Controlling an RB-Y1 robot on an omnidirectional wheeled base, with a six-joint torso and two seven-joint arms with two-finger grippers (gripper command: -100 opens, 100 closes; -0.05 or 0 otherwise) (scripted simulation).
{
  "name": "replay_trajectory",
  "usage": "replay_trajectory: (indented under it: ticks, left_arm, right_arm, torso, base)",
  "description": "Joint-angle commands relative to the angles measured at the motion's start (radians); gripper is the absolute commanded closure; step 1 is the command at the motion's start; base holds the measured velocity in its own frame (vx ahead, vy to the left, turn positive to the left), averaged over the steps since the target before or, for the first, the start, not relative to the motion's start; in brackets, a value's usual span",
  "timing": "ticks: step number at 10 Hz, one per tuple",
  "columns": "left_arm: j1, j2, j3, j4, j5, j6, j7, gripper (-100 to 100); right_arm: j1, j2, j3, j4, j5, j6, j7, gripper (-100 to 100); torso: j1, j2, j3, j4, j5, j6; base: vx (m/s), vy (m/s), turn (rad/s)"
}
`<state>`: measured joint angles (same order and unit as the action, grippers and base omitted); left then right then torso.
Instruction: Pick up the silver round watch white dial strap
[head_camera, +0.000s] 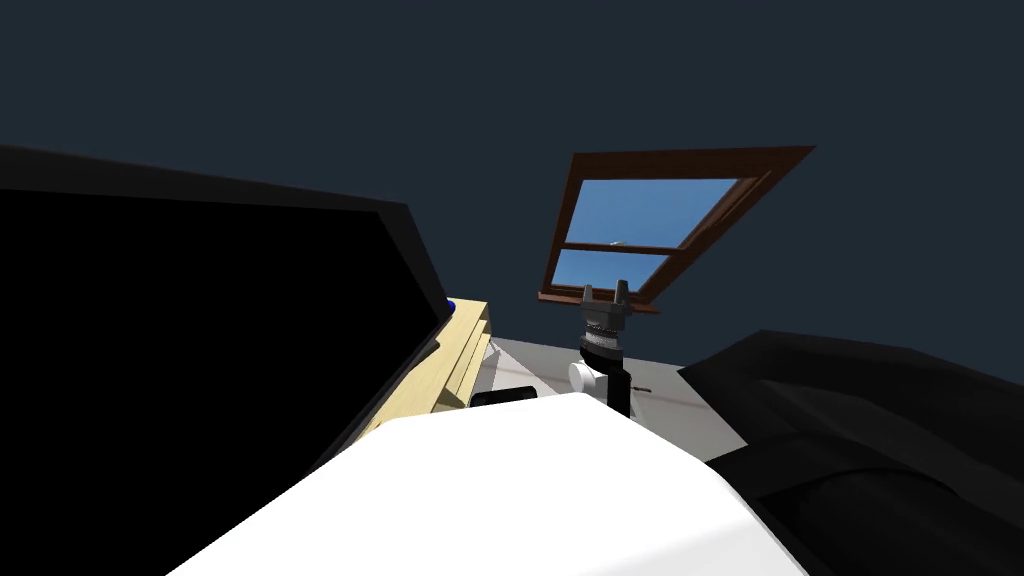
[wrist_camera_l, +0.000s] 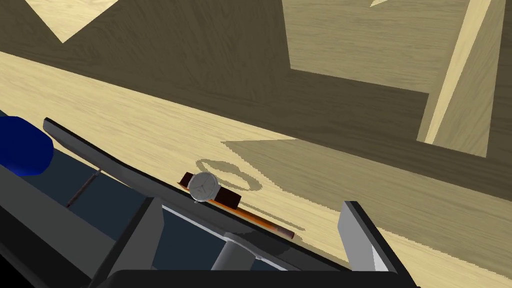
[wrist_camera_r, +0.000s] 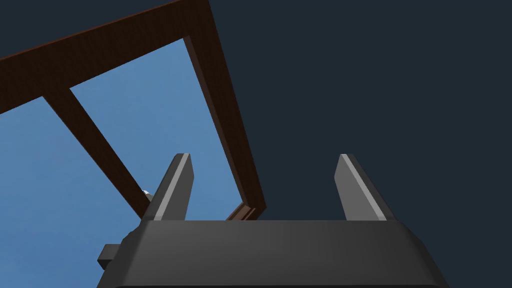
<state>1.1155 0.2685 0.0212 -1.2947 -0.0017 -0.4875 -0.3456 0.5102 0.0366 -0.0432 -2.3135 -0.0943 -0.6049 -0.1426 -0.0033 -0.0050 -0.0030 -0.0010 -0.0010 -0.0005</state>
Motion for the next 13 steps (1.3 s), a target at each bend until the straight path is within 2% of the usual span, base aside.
replay_trajectory:
  ticks: [1,3,4,6,7,10,11,13]
  left_arm:
    - [0.003,0.005,0.002,0.029,0.003,-0.003,-0.011,-100]
    - [0.018,0.016,0.006,0.106,0.015,-0.003,-0.05,-100]
    - [0.018,0.016,0.006,0.111,0.015,-0.003,-0.05,-100]
    - [0.027,0.028,0.007,0.176,0.025,-0.003,-0.087,-100]
    - [0.027,0.028,0.007,0.186,0.025,-0.003,-0.087,-100]
    - [0.032,0.044,0.007,0.279,0.039,-0.001,-0.135,-100]
    - [0.032,0.044,0.007,0.279,0.039,-0.001,-0.135,-100]
    - [0.031,0.051,0.007,0.328,0.047,0.0,-0.161,-100]
  right_arm:
    - [0.0,0.0,0.0,0.0,0.0,0.0,0.0,0]
    - [0.0,0.0,0.0,0.0,0.0,0.0,0.0,0]
    - [0.0,0.0,0.0,0.0,0.0,0.0,0.0,0]
    - [0.0,0.0,0.0,0.0,0.0,0.0,0.0,0]
    - [0.0,0.0,0.0,0.0,0.0,0.0,0.0,0]
    - [0.0,0.0,0.0,0.0,0.0,0.0,0.0,0]
    - [0.0,0.0,0.0,0.0,0.0,0.0,0.0,0]
    - [0.0,0.0,0.0,0.0,0.0,0.0,0.0,0]
  torso:
    - [0.0,0.0,0.0,0.0,0.0,0.0]
    - [0.0,-0.002,-0.001,0.0,0.0,0.0]
    - [0.0,-0.006,-0.003,-0.001,0.0,0.0]
    - [0.001,-0.004,-0.002,-0.001,0.0,0.0]
    - [0.0,-0.005,-0.003,-0.001,0.0,0.0]
    - [0.001,-0.004,-0.003,-0.001,0.0,0.0]
    - [0.001,-0.006,-0.004,-0.001,0.0,-0.001]
    - [-0.001,-0.002,-0.001,-0.001,0.0,-0.001]
  base:
    - [0.074,0.012,-0.088]
    - [0.16,-0.005,-0.185]
    - [0.141,0.01,-0.092]
    - [0.141,0.016,-0.184]
    - [0.112,0.011,-0.047]
    - [0.152,0.024,-0.15]
    - [0.12,0.016,-0.028]
    - [0.106,0.005,-0.104]
